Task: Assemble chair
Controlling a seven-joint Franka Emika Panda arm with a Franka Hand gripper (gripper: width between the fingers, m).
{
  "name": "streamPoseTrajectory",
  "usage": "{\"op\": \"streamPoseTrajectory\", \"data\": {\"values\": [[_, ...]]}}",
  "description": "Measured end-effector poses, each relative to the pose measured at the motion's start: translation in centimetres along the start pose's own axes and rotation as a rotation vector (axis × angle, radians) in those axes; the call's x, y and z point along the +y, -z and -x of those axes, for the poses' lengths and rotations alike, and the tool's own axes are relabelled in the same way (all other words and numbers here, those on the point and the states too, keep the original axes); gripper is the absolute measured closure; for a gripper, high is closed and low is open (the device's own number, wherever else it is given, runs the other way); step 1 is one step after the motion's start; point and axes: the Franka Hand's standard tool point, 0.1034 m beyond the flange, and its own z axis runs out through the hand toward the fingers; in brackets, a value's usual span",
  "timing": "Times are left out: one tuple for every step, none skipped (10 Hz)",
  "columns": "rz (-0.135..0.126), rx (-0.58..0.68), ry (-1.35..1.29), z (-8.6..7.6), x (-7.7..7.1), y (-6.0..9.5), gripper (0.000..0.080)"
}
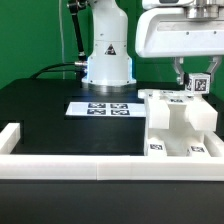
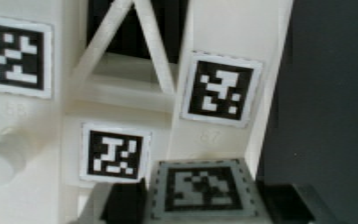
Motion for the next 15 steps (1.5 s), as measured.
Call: {"op": "streamPoseTrajectory", "data": {"values": [[0.0,-0.001,0.0,-0.01,-0.01,-0.07,0.0509],[0.001,-0.003,0.001,0.07,-0.01,-0.22,0.0509],[0.002,-0.006,0.001,0.13,-0.02,-0.34,0.0509],[0.002,-0.006,0.002,0.15,0.02,-0.41,0.0509],[0.003,-0.005,0.003,0.13,0.03,-0.43,0.0509],[0.004,-0.007,0.004,0.19,0.09,-0.61,0.0509],[0.006,-0.012,0.006,0.32,0.21,-0.89,0.0509],[0.007,-0.008,0.006,0.24,0.22,-0.92,0.0509],[0.007,-0.008,0.006,0.24,0.23,-0.93,0.0509],[0.008,-0.004,0.006,0.21,0.25,-0.93,0.0509],[0.008,-0.004,0.005,0.21,0.25,-0.92,0.0509],[0.008,-0.004,0.004,0.21,0.25,-0.92,0.0509],[0.008,-0.004,0.004,0.21,0.25,-0.92,0.0509],[0.008,-0.004,0.004,0.21,0.25,-0.92,0.0509],[0.008,-0.004,0.004,0.21,0.25,-0.92,0.0509]]}}
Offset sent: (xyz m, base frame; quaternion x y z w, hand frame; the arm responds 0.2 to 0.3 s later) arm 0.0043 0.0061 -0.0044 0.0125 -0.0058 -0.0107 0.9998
